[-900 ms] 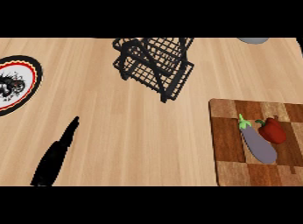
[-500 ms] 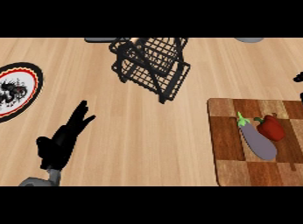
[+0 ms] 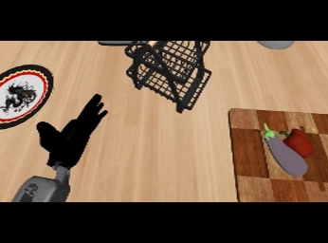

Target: Pick the bell pepper from the cutting board and place it in the tiered basket

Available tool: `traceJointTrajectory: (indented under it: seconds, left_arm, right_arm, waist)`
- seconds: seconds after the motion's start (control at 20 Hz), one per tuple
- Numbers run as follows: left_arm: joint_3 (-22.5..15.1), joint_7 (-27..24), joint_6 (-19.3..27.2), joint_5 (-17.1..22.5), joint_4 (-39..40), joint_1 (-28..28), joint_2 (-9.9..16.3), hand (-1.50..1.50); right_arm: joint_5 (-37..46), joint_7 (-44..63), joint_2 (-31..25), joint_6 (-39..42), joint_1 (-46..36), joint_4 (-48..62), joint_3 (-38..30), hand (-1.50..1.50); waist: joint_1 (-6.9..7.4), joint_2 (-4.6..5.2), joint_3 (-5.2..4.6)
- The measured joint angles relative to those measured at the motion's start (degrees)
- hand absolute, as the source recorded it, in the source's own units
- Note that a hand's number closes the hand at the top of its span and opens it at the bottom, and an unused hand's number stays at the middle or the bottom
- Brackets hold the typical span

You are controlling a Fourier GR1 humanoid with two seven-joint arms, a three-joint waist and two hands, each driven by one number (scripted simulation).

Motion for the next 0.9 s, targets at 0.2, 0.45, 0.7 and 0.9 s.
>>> traceJointTrajectory:
  seconds: [0.2, 0.45, 0.7, 0.9]
  left_arm:
    - [0.51, 1.81, 0.21, 0.29, -0.62, -0.59, 0.09, 0.00]
    - [1.01, 3.55, 0.47, 0.50, -1.45, -0.94, 0.17, 0.00]
    - [1.01, 4.69, 0.84, 0.11, -2.13, -0.92, -0.18, 0.00]
    - [0.92, 4.61, 0.37, -0.33, -2.26, -0.69, -0.60, 0.00]
  right_arm:
    - [8.33, -4.15, -4.98, -3.94, 4.87, 0.53, -1.10, -1.50]
    - [17.17, -1.33, -9.38, -12.78, 9.55, -3.33, -3.23, -1.50]
    - [24.99, 9.19, -8.23, -20.37, 17.19, -16.19, -1.84, -1.50]
    - [29.34, 21.50, -6.49, -21.32, 21.51, -29.05, 1.05, -1.50]
  waist:
    - [-0.11, -0.31, -0.20]
    - [-0.52, -0.56, -0.43]
    - [-0.75, -0.70, -0.56]
    - [-0.42, -0.64, -0.55]
